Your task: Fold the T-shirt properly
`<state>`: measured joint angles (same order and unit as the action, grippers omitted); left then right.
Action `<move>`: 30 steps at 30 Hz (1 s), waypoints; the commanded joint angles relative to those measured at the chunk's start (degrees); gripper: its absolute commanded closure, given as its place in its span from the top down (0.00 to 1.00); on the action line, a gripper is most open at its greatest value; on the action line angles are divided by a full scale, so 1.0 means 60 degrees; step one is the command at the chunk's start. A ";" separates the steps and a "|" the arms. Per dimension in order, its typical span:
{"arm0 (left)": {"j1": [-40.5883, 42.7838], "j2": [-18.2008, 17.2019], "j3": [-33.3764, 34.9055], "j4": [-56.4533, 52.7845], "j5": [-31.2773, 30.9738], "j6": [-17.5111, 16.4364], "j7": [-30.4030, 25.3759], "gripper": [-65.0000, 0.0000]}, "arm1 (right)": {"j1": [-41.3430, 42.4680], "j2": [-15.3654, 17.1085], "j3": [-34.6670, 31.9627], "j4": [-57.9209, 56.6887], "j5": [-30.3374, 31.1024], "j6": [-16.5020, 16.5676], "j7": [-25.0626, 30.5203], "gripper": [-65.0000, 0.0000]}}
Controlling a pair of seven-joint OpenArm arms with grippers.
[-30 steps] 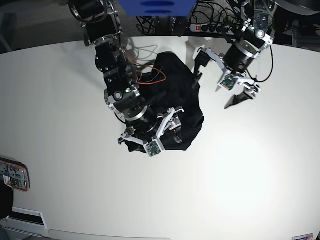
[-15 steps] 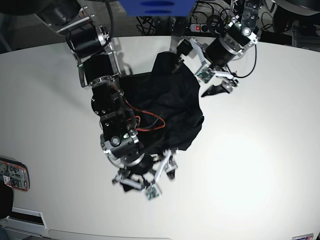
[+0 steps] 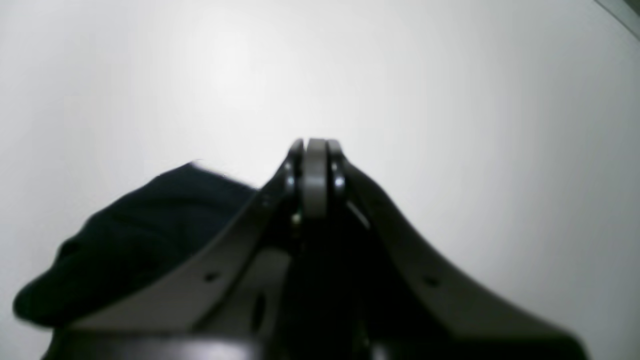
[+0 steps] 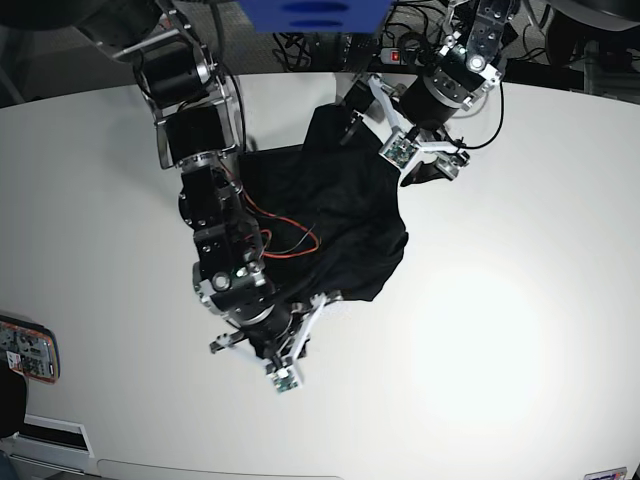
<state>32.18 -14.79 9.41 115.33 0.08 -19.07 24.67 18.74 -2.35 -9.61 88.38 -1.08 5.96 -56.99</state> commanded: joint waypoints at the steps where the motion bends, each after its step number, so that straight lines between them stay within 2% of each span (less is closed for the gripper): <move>1: 0.0050 -0.0004 0.0227 0.0024 -0.0137 -0.0038 -0.0221 1.00 | 0.0283 -0.0055 0.0143 0.0032 0.0026 -0.0004 0.0334 0.00; 6: -0.0038 0.0010 0.0871 -0.0796 -0.0167 0.0006 -0.0221 1.00 | 0.0810 -0.0099 0.0465 -0.1418 0.0041 -0.0004 0.0979 0.00; 11: -0.0170 0.0039 0.0871 -0.1075 -0.0152 0.0006 -0.0221 1.00 | 0.1572 -0.0524 0.0495 -0.3338 0.0041 -0.0004 0.1052 0.00; 15: -0.0478 0.0039 0.0842 -0.1133 -0.0137 0.0079 -0.0221 1.00 | 0.1660 -0.0627 0.0480 -0.3807 0.0041 -0.0004 0.1521 0.00; 20: -0.0815 0.0054 0.0915 -0.1676 -0.0167 0.0680 -0.0221 1.00 | 0.1719 -0.0641 0.0480 -0.4774 0.0026 -0.0004 0.2004 0.00; 24: -0.0903 0.0098 0.0915 -0.1881 -0.0196 0.0695 -0.0221 1.00 | 0.1719 -0.0641 0.0480 -0.5199 0.0026 -0.0004 0.2033 0.00; 30: -0.1108 0.0274 0.0930 -0.2174 -0.0196 0.0695 -0.0221 1.00 | 0.1719 -0.0641 0.0480 -0.5667 0.0026 -0.0004 0.2634 0.00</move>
<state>25.80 -13.17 14.90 101.65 -0.64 -15.05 23.66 27.57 -5.85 -6.81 53.63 -1.28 5.96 -41.93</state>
